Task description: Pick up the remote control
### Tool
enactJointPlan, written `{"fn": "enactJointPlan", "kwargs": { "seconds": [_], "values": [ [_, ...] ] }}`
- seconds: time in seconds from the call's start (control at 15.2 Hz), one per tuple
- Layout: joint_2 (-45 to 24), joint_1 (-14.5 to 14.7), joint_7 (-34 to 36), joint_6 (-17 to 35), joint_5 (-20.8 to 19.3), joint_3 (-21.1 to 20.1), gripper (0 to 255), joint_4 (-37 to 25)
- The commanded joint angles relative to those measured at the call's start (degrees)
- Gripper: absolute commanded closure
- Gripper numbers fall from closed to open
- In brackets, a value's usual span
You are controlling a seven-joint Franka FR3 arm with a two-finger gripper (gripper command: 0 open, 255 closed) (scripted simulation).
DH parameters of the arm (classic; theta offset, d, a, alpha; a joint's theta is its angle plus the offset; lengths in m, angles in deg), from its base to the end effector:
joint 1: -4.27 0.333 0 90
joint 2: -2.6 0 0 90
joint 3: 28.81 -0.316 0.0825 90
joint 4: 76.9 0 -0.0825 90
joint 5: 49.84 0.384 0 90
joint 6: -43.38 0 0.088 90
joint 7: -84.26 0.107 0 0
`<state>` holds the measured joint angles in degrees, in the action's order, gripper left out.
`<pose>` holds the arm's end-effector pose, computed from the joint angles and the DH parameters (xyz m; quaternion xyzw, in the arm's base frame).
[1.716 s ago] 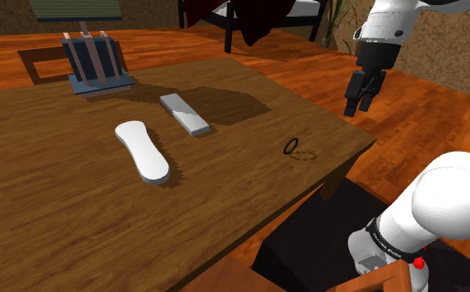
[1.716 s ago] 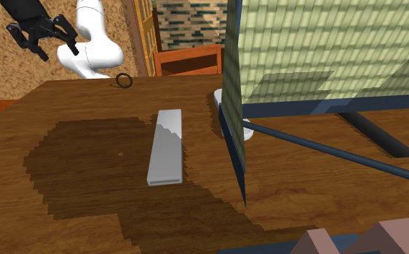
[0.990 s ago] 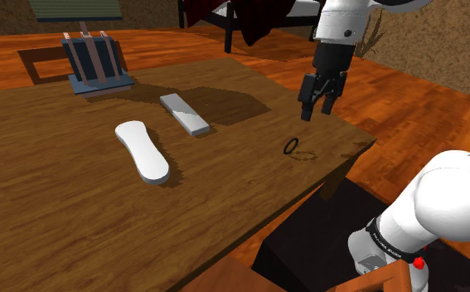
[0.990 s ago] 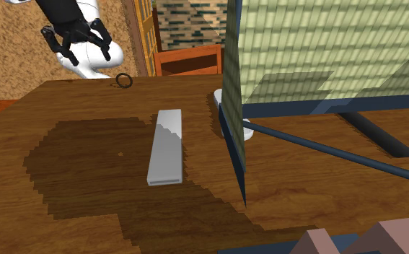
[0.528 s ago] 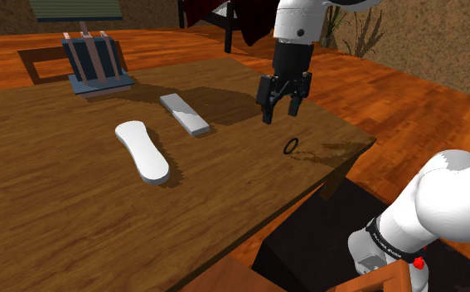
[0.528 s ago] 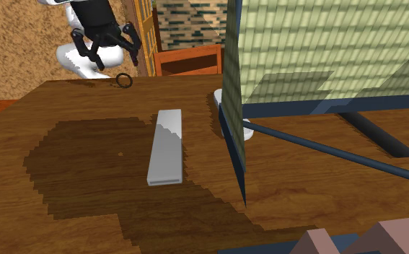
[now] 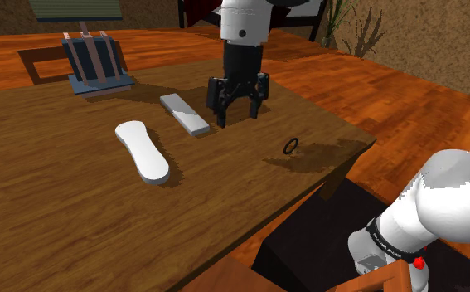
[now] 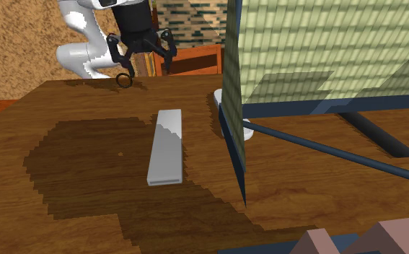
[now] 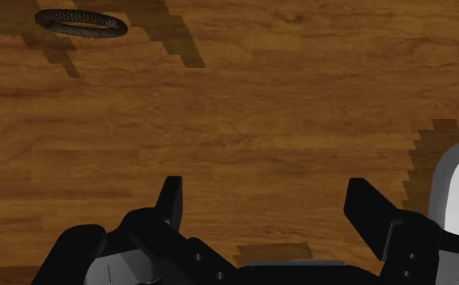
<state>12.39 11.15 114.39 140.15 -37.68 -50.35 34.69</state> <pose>0.4266 0.2658 0.5409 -0.9954 0.0366 0.0784 0.0403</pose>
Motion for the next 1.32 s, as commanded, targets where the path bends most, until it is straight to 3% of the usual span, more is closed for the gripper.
{"fn": "enactJointPlan", "kwargs": {
  "seconds": [0.0,0.53,0.73,0.92,0.99,1.25],
  "values": [
    [-4.71,0.78,3.42,0.71,-1.51,-1.92,0,-4.28],
    [-24.62,6.64,15.29,-1.63,-11.00,-5.87,0,-25.76],
    [-33.24,10.68,18.95,-4.69,-15.13,-5.96,0,-36.89],
    [-43.37,16.16,21.65,-9.84,-19.25,-5.18,0,-51.83],
    [-44.63,16.91,21.84,-10.60,-19.66,-4.96,0,-53.86],
    [-43.56,15.98,21.65,-6.79,-19.28,-4.96,0,-48.91]
  ]
}}
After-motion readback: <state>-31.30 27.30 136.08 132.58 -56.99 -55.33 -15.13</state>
